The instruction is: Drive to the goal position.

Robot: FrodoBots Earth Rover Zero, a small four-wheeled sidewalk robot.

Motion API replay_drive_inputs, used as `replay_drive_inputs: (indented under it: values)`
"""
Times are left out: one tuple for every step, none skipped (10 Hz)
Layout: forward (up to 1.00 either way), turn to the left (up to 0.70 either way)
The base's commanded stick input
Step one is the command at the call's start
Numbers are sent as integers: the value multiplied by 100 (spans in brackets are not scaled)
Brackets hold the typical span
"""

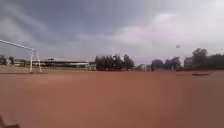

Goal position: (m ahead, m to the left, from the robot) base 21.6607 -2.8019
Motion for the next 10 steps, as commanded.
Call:
replay_drive_inputs:
  values:
    - [70,0]
    - [70,0]
    - [70,0]
    - [70,0]
    - [70,0]
    - [70,0]
    - [70,0]
    - [70,0]
    - [70,0]
    - [70,0]
